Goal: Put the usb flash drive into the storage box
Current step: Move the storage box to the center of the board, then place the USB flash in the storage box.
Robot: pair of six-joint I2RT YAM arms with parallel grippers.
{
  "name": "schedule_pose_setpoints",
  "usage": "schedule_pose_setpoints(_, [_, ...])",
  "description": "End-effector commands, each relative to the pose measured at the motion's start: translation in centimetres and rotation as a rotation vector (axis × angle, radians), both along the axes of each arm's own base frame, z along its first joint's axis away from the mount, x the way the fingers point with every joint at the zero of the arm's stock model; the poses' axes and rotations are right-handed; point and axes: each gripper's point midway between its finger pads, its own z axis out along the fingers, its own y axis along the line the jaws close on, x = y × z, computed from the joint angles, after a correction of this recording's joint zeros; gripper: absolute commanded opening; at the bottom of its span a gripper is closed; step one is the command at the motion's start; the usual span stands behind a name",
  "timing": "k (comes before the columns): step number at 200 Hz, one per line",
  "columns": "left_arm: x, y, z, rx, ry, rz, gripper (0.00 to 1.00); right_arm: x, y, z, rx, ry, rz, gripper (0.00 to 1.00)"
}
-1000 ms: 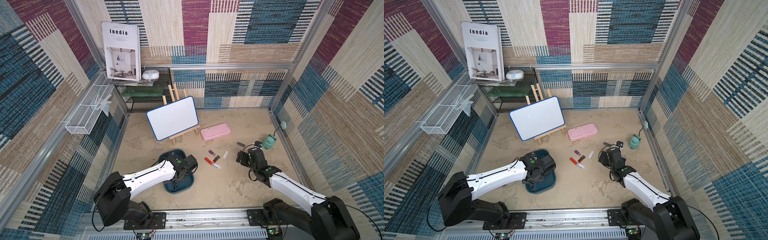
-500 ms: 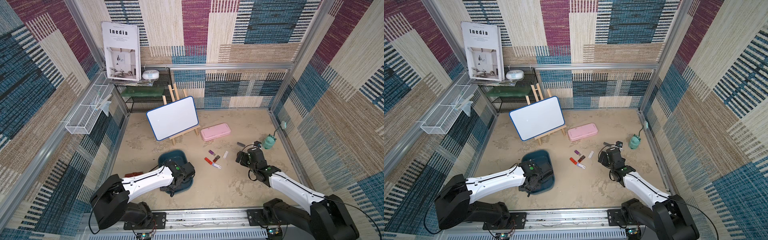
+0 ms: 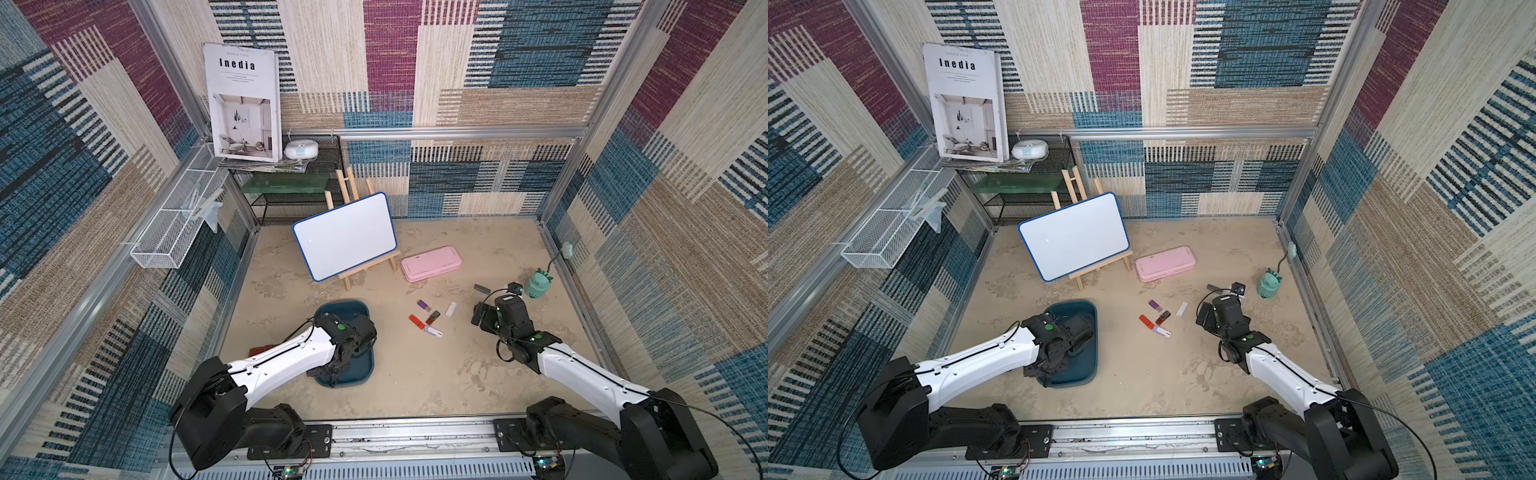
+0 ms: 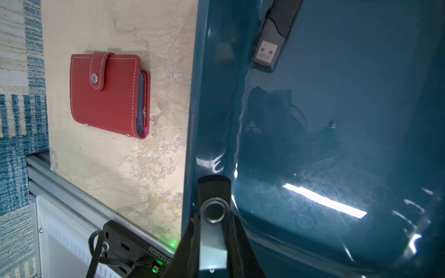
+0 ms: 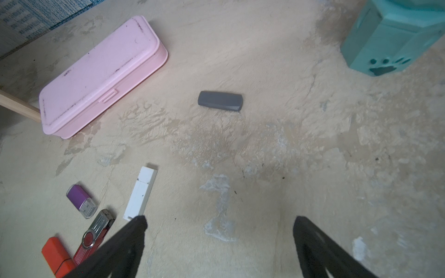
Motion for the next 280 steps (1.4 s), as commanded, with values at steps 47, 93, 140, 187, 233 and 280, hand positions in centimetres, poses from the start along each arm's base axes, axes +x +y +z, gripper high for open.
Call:
schedule_pose_setpoints(47, [2.6,-3.0,-1.1,-0.008,0.022,-0.082,0.0,0.3,0.1,0.2,0.005,-0.008,-0.002,1.0])
schedule_pose_setpoints(93, [3.3,-3.0,-2.8,0.031,0.056,-0.098,0.0,0.3,0.1,0.1,0.002,-0.004,-0.002,1.0])
schedule_pose_setpoints(140, [3.6,-2.1,-4.2,0.049,0.096,-0.081,0.0,0.3,0.1,0.1,0.0,-0.003,-0.003,1.0])
schedule_pose_setpoints(187, [3.7,-0.9,-4.7,0.085,0.112,-0.058,0.0,0.3,0.1,0.0,-0.002,0.002,-0.003,1.0])
schedule_pose_setpoints(233, [3.8,0.4,-4.6,0.112,0.112,-0.034,0.02,0.4,0.1,-0.1,-0.004,0.005,-0.004,1.0])
schedule_pose_setpoints(280, [3.9,0.6,-4.6,0.115,0.115,-0.039,0.11,0.4,0.1,-0.1,-0.006,0.006,-0.003,1.0])
